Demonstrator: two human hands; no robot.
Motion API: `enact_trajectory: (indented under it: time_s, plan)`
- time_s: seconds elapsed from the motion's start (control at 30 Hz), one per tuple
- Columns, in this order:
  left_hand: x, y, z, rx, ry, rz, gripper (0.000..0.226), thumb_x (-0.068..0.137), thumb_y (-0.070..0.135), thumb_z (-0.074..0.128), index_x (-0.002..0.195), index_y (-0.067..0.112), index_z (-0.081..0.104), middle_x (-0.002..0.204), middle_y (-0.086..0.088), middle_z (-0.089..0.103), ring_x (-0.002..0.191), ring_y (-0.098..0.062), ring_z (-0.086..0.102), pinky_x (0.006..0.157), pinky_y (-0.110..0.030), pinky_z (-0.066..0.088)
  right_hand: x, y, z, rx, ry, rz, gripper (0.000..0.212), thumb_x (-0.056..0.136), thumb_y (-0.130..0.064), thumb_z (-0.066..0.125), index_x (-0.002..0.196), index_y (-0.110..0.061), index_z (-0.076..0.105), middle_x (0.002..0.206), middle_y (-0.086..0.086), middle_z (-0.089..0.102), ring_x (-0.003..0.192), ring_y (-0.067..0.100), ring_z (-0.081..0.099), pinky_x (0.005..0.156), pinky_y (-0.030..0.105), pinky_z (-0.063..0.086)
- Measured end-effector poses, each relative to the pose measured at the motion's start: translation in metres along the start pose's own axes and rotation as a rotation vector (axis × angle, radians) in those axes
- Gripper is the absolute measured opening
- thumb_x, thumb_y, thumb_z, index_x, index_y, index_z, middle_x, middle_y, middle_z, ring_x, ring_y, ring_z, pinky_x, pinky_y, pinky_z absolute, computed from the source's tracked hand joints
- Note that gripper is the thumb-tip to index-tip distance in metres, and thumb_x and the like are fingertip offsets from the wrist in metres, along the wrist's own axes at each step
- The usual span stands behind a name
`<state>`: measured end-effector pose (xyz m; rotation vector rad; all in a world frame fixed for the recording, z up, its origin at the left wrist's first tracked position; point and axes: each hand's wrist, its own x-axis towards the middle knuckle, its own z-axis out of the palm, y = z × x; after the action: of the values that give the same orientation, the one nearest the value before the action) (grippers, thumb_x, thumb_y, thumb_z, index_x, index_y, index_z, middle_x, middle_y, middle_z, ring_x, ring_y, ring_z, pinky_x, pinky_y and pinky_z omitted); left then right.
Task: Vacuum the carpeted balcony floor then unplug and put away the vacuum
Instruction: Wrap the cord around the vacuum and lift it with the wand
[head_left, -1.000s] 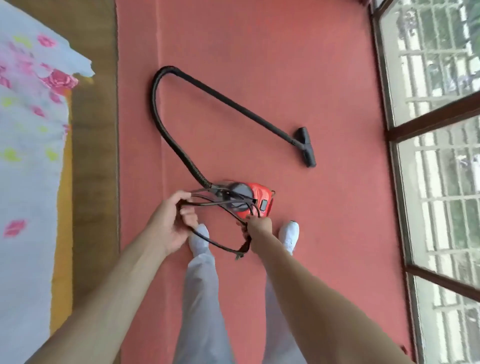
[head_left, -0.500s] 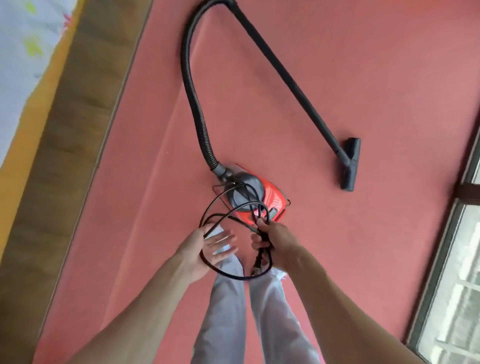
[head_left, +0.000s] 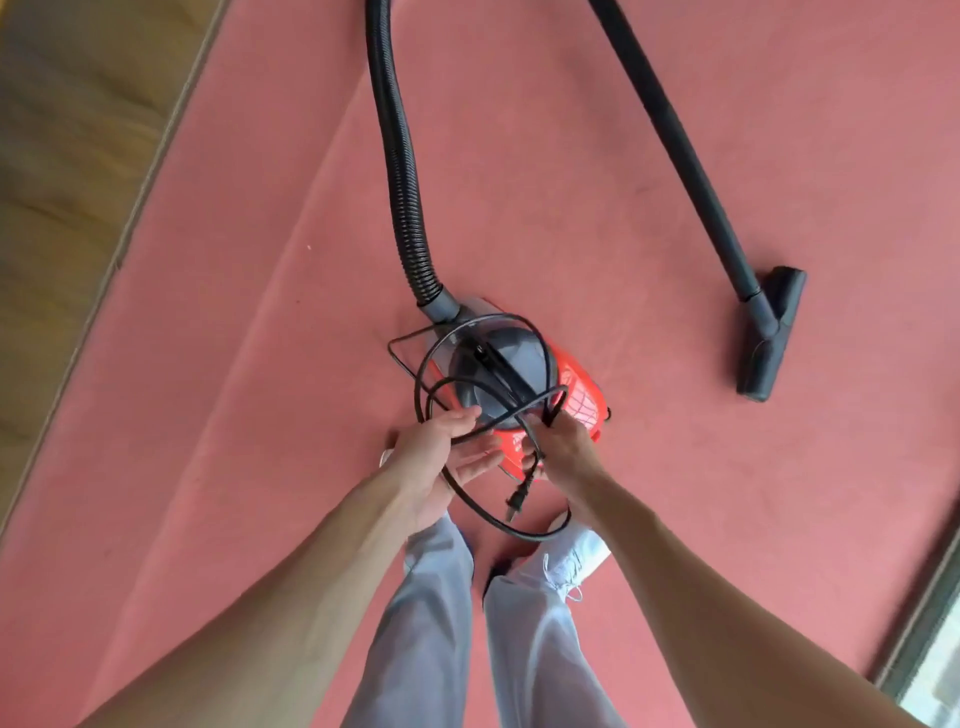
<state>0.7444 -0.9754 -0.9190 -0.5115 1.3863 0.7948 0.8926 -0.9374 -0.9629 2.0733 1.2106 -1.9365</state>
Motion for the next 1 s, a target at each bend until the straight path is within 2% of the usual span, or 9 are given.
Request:
enact_trajectory:
  time_s: [0.13, 0.23, 0.33, 0.43, 0.57, 0.7, 0.8, 0.9, 1.0]
  plan:
    - [0.029, -0.001, 0.008, 0.071, -0.023, 0.024, 0.026, 0.097, 0.002, 0.047, 0.119, -0.004, 0.059, 0.114, -0.020, 0.064, 0.094, -0.029, 0.065, 0.091, -0.042, 0.054, 0.020, 0.005, -0.002, -0.255, 0.114, -0.179, 0.028, 0.099, -0.031, 0.048, 0.073, -0.020, 0.052, 0.060, -0.006, 0.058, 0.053, 0.013, 0.052, 0.052, 0.028, 0.038]
    - [0.038, -0.004, 0.023, 0.147, -0.142, 0.031, 0.018, 0.093, 0.010, 0.052, 0.099, 0.000, 0.065, 0.090, -0.016, 0.064, 0.075, -0.027, 0.061, 0.075, -0.040, 0.051, 0.016, -0.005, -0.009, -0.119, -0.133, -0.140, 0.028, 0.100, -0.022, 0.045, 0.083, -0.014, 0.067, 0.073, 0.003, 0.072, 0.058, 0.019, 0.062, 0.051, 0.028, 0.048]
    - [0.045, -0.009, 0.031, 0.260, -0.186, 0.008, 0.019, 0.092, 0.019, 0.057, 0.080, 0.005, 0.063, 0.065, -0.014, 0.059, 0.055, -0.032, 0.053, 0.056, -0.039, 0.041, 0.012, -0.013, -0.017, -0.110, -0.400, -0.033, 0.024, 0.099, -0.013, 0.049, 0.084, -0.006, 0.067, 0.065, 0.007, 0.063, 0.051, 0.015, 0.051, 0.045, 0.020, 0.041]
    - [0.048, -0.013, 0.038, 0.334, -0.190, -0.028, 0.023, 0.089, 0.020, 0.065, 0.070, 0.008, 0.062, 0.060, -0.016, 0.057, 0.047, -0.031, 0.052, 0.051, -0.037, 0.037, 0.018, -0.017, -0.015, -0.321, -0.504, -0.026, 0.025, 0.099, -0.019, 0.049, 0.079, -0.007, 0.059, 0.065, 0.008, 0.057, 0.052, 0.017, 0.049, 0.051, 0.025, 0.043]
    - [0.053, -0.007, 0.043, 0.320, -0.114, -0.030, 0.022, 0.070, 0.023, 0.082, 0.072, 0.008, 0.067, 0.062, -0.013, 0.058, 0.046, -0.026, 0.051, 0.053, -0.033, 0.039, 0.026, -0.032, -0.008, -0.700, -0.501, -0.182, 0.002, 0.094, -0.014, 0.055, 0.093, -0.013, 0.054, 0.086, 0.012, 0.059, 0.076, 0.021, 0.056, 0.080, 0.040, 0.052]
    - [0.061, -0.006, 0.056, 0.252, 0.095, -0.017, 0.018, 0.072, 0.012, 0.076, 0.079, 0.002, 0.062, 0.048, -0.010, 0.055, 0.033, -0.023, 0.049, 0.040, -0.025, 0.040, 0.029, -0.028, -0.011, -0.330, -0.458, 0.004, 0.022, 0.096, -0.015, 0.052, 0.096, 0.003, 0.065, 0.087, 0.018, 0.071, 0.077, 0.022, 0.070, 0.079, 0.034, 0.057]
    - [0.071, -0.008, 0.066, 0.140, 0.192, 0.021, 0.026, 0.069, 0.009, 0.077, 0.090, 0.000, 0.065, 0.065, -0.012, 0.067, 0.047, -0.022, 0.062, 0.045, -0.026, 0.050, 0.024, -0.014, -0.026, -0.139, -0.337, 0.102, 0.037, 0.098, -0.033, 0.052, 0.101, -0.003, 0.074, 0.097, 0.009, 0.077, 0.095, 0.020, 0.072, 0.092, 0.035, 0.051]
    - [0.076, -0.012, 0.073, 0.024, 0.191, 0.033, 0.061, 0.051, 0.025, 0.082, 0.107, 0.005, 0.067, 0.096, -0.011, 0.074, 0.089, -0.027, 0.070, 0.086, -0.043, 0.057, 0.010, 0.002, -0.048, -0.220, 0.089, 0.084, 0.053, 0.087, -0.050, 0.048, 0.077, -0.005, 0.075, 0.073, 0.001, 0.074, 0.075, 0.030, 0.067, 0.069, 0.031, 0.044]
    - [0.065, -0.005, 0.075, -0.098, 0.216, -0.024, 0.039, 0.067, 0.020, 0.081, 0.100, 0.006, 0.064, 0.082, -0.008, 0.069, 0.072, -0.020, 0.065, 0.069, -0.031, 0.055, -0.004, 0.014, -0.071, -0.205, 0.371, 0.090, 0.031, 0.090, -0.021, 0.051, 0.066, -0.019, 0.071, 0.068, -0.002, 0.072, 0.068, 0.019, 0.068, 0.069, 0.030, 0.052]
